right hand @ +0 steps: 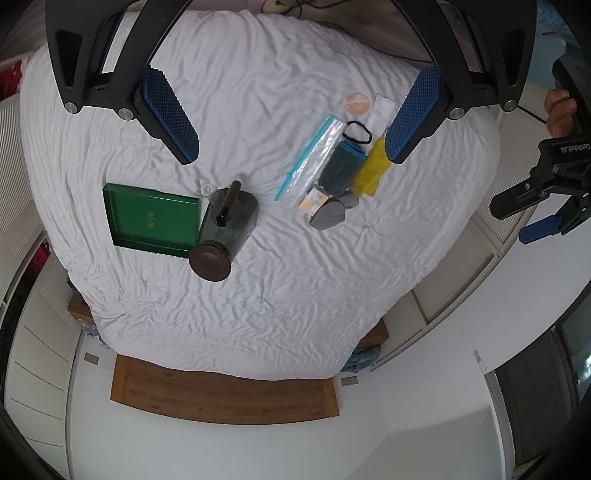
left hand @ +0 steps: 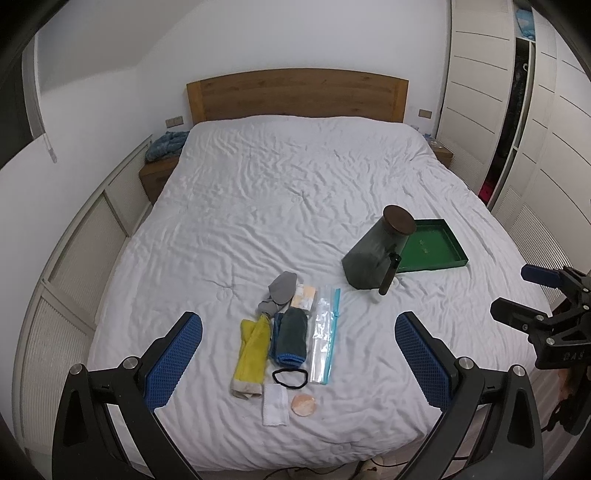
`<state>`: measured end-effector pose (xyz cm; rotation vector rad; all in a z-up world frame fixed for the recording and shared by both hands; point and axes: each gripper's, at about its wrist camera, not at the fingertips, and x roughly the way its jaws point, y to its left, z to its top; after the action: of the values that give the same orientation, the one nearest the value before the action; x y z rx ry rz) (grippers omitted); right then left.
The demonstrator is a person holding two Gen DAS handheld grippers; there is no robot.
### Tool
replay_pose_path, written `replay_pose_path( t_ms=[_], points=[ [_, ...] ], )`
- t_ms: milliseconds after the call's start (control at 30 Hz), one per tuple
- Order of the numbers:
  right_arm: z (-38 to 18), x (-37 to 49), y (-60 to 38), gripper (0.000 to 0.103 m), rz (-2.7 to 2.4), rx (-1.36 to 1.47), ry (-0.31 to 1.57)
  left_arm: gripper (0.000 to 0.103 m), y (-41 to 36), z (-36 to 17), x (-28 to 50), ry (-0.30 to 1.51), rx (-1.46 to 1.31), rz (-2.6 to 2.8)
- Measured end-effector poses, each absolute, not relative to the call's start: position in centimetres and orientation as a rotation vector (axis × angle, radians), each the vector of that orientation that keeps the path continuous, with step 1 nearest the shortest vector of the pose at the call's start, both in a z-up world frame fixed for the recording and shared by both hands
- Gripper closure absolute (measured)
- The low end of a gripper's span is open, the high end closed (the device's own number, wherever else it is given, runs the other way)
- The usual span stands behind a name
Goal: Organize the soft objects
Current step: 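Grasp the yellow towel with the left tool while the right tool grasps the clear zip bag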
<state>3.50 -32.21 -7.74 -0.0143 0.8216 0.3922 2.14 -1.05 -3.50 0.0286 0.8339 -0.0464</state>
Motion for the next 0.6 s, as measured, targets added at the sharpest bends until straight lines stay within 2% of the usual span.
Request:
replay_pose_path(
  t_ms=[267, 433, 600],
  points=[
    [-10.4, 6.6, -30.9, 0.000, 0.437, -0.043, 0.840, 0.001, 3.1, -7.1, 4.1, 0.901, -0.081, 0.042],
    [-13.5, 10.1, -28.6, 0.000, 0.477, -0.043, 0.873, 0.001, 6.2, -12.0, 5.9, 0.961, -0.114, 0.124],
    [-19.2, 14.4, -25.1, 0.000, 0.437, -0.020, 0.935, 0.001, 8.4, -18.6, 9.6, 1.042, -0.120, 0.104]
  ],
)
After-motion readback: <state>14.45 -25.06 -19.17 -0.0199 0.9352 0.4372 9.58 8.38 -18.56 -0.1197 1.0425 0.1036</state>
